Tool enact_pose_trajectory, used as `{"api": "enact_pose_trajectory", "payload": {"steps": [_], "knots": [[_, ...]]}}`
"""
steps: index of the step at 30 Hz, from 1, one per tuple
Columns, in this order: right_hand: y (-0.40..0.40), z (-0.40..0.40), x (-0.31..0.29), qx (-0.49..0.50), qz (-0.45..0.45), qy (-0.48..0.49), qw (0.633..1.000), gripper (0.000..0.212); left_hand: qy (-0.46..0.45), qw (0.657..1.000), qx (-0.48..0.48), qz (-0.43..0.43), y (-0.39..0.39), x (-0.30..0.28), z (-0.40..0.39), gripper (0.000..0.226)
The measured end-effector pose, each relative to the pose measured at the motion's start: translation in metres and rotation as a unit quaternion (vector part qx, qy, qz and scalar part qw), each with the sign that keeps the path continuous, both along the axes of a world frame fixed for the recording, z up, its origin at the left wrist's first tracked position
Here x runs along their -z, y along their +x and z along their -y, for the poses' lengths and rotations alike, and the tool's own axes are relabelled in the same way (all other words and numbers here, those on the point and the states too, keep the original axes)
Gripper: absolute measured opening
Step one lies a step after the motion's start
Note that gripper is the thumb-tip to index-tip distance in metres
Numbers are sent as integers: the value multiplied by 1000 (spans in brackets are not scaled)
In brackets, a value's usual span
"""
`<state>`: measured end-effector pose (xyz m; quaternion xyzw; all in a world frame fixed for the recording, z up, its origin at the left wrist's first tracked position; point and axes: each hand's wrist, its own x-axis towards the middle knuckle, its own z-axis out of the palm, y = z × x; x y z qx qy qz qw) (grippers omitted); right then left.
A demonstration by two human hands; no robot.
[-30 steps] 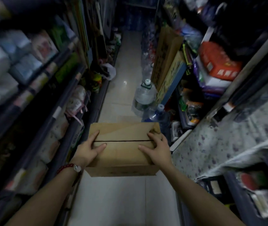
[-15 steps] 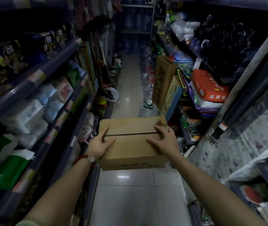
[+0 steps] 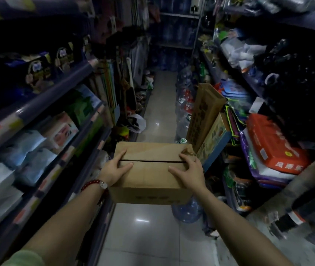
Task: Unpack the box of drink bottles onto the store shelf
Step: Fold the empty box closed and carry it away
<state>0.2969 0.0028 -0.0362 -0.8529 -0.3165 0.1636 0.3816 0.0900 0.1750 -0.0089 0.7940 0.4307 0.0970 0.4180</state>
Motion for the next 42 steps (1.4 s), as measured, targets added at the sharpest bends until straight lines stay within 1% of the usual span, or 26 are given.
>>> {"api": "enact_pose_trajectory", "payload": {"steps": [4,7,12,15,21,25,29,33,37,42], "knots": [[31,-49,8,0,-13,-10,1000,75,-14,1000,7,-3,36,6,-52,66],[53,-85,12,21,-13,7,1000,71,6,999,32,-25,65,15,-102,72],[92,-141,17,58,-11,19,998,67,30,996,66,-51,122,26,-173,68],[116,-166,25,79,-13,15,997,67,17,995,81,-52,156,33,-205,68],[179,-217,57,93,-37,-16,995,69,2,993,92,-68,226,66,-261,73],[223,-258,86,74,-40,-28,996,68,-3,995,71,-77,264,100,-296,79],[255,-295,132,58,-54,-42,996,68,-9,996,54,-77,290,155,-330,79],[271,-324,208,52,-63,-63,995,68,-20,995,40,-90,302,236,-359,78],[279,-351,311,51,-83,-70,993,66,-16,994,36,-98,311,343,-385,76],[282,-371,453,60,-81,-73,992,67,-22,994,40,-97,312,482,-399,76]]}}
